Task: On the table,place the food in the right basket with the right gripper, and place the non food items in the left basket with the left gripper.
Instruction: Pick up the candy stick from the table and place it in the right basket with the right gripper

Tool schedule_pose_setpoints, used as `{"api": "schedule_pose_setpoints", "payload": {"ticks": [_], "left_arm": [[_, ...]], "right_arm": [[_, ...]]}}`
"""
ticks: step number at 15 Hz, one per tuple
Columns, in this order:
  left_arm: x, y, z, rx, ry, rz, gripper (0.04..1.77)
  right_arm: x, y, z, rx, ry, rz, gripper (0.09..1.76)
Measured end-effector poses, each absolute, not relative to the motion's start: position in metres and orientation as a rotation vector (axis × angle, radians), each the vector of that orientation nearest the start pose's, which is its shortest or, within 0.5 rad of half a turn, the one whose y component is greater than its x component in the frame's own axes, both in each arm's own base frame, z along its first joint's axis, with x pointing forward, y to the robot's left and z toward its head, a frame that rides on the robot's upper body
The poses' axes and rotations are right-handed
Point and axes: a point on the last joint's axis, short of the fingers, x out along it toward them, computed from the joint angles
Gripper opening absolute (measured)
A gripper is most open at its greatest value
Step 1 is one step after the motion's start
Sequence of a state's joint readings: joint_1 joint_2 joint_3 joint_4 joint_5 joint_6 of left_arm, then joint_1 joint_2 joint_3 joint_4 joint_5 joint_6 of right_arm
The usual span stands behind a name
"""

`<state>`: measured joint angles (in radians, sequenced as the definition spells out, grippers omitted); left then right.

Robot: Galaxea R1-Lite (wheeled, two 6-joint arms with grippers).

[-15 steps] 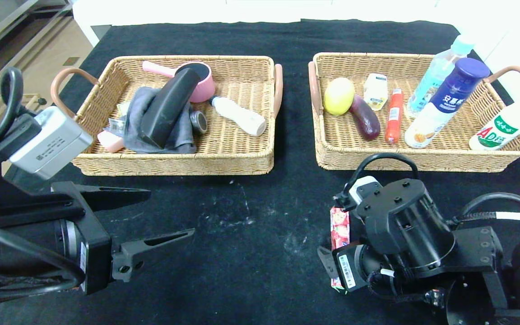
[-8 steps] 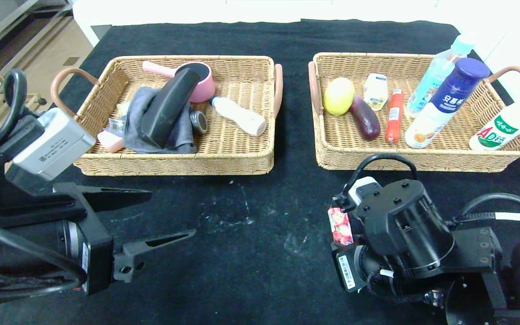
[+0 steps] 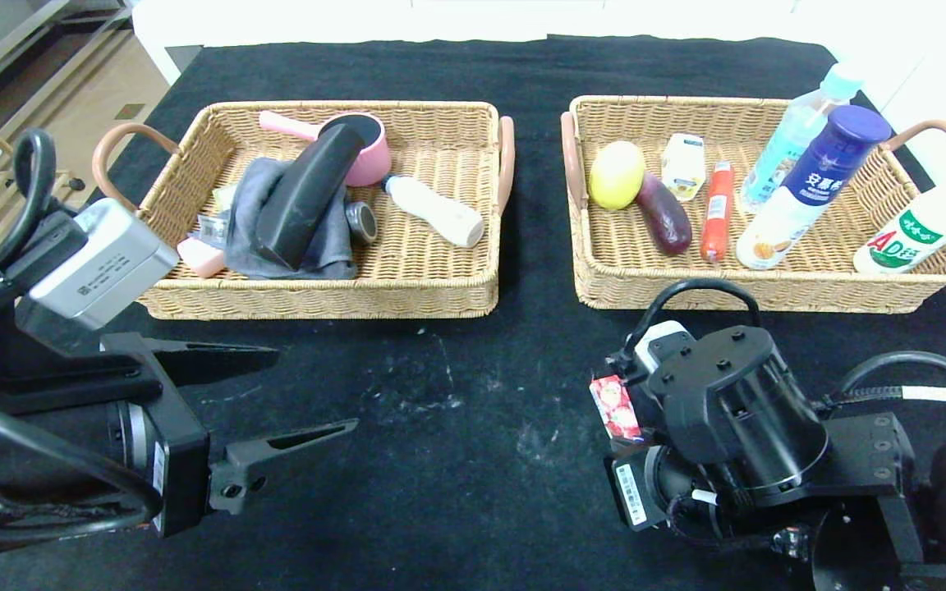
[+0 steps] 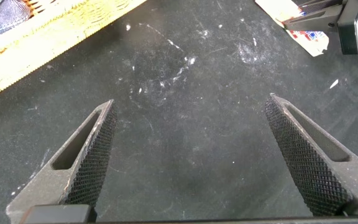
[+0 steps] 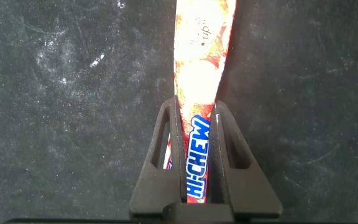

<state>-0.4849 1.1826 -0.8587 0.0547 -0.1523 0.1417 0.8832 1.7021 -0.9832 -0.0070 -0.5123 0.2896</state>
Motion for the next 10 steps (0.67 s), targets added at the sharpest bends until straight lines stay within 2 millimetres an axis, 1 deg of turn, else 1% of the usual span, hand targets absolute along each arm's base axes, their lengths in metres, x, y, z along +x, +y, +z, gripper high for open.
{"api": "schedule_pose_setpoints", "payload": {"ticks": [6, 10], "left_arm": [[0.150, -0.083, 0.256, 0.199, 0.333, -0.656, 1.72], [0.150, -0.083, 0.256, 0.199, 0.333, -0.656, 1.72]], "right_arm": [[0.195, 0.221, 0.176, -0.156, 0.589, 0.274, 0.32], [0.191, 0.218, 0.186, -0.134, 0.563, 0.283, 0.32]]}}
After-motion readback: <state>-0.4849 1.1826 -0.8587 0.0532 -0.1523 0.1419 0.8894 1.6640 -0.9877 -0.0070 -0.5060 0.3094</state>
